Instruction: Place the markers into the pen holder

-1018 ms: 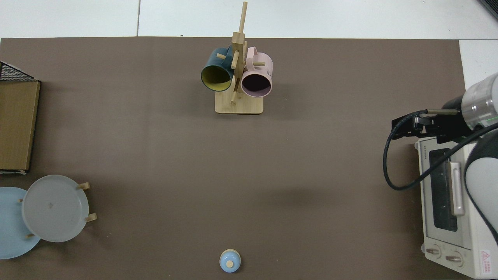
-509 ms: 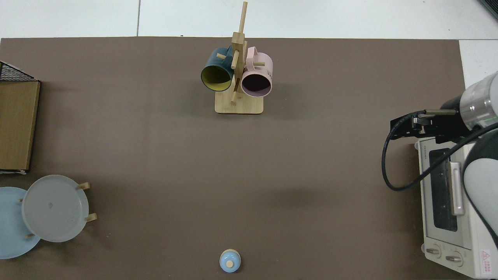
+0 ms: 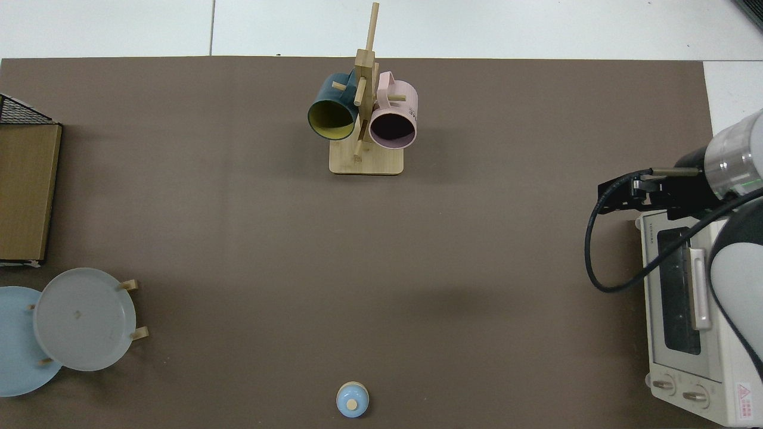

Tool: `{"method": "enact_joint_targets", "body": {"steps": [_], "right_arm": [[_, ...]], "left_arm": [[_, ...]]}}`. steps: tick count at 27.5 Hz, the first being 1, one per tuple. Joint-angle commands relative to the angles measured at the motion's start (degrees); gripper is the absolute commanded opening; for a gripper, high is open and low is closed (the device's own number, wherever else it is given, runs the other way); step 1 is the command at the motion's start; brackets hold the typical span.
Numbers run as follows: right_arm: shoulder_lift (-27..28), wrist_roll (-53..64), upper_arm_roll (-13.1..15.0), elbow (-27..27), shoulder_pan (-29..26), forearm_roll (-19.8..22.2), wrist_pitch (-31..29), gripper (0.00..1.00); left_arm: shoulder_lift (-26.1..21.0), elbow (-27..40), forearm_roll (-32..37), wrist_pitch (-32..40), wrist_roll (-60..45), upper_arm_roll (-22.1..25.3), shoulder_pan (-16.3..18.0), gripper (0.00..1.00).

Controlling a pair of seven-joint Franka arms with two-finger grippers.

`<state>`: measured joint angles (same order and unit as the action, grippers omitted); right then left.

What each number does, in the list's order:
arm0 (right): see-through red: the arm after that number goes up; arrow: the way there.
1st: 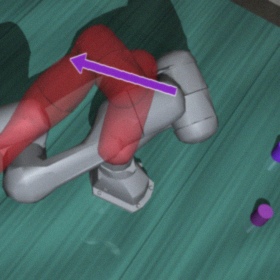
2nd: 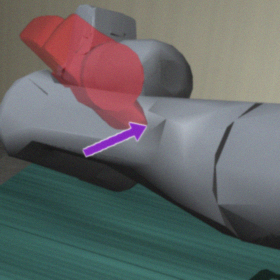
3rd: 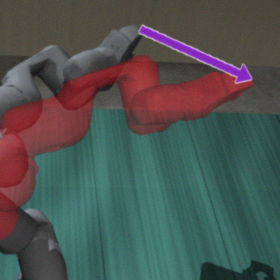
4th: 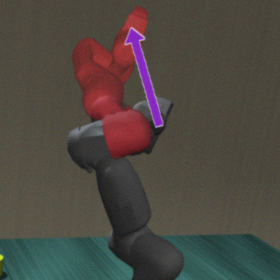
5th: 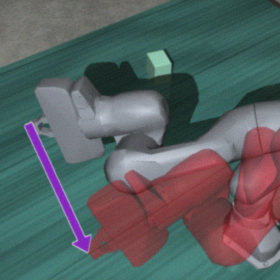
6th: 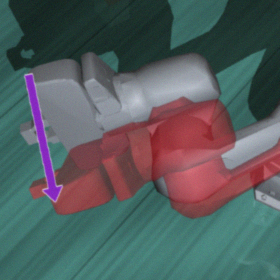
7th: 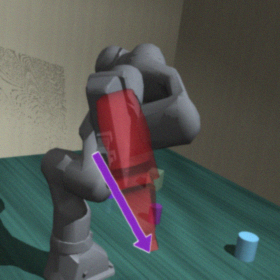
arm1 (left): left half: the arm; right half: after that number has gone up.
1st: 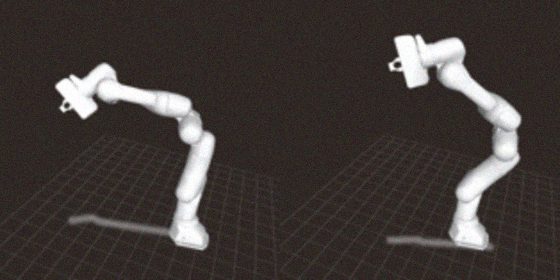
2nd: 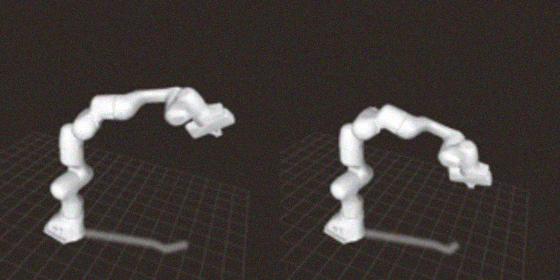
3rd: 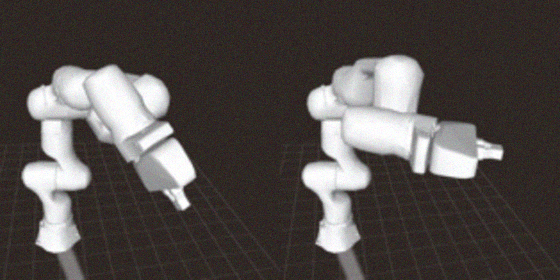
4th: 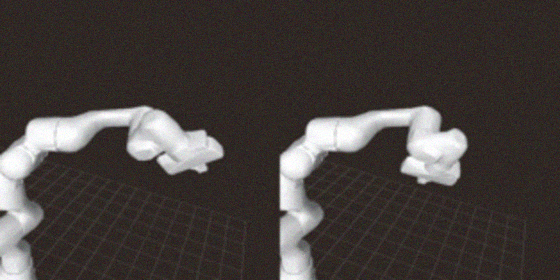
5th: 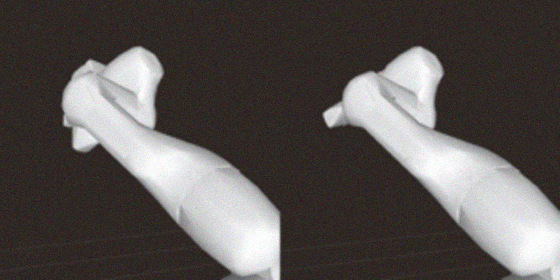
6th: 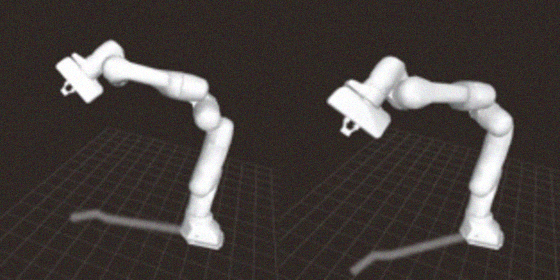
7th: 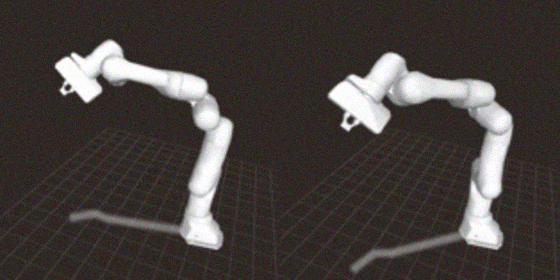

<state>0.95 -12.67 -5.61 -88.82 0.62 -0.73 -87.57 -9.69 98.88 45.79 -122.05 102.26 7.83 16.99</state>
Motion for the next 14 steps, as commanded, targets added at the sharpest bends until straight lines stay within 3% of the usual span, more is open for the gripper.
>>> {"method": "enact_joint_targets", "body": {"steps": [1,14], "right_arm": [[-0.1,0.5,-0.1,0.2,-0.3,-0.8,-0.2,1.00],[-0.1,0.5,-0.2,0.2,-0.3,-0.8,-0.2,1.00]], "left_arm": [[0.6,1.6,-0.4,-1.0,-0.5,-0.4,0.4,0.00],[0.5,2.7,-1.7,-2.1,-0.6,-0.4,0.4,0.00]]}}
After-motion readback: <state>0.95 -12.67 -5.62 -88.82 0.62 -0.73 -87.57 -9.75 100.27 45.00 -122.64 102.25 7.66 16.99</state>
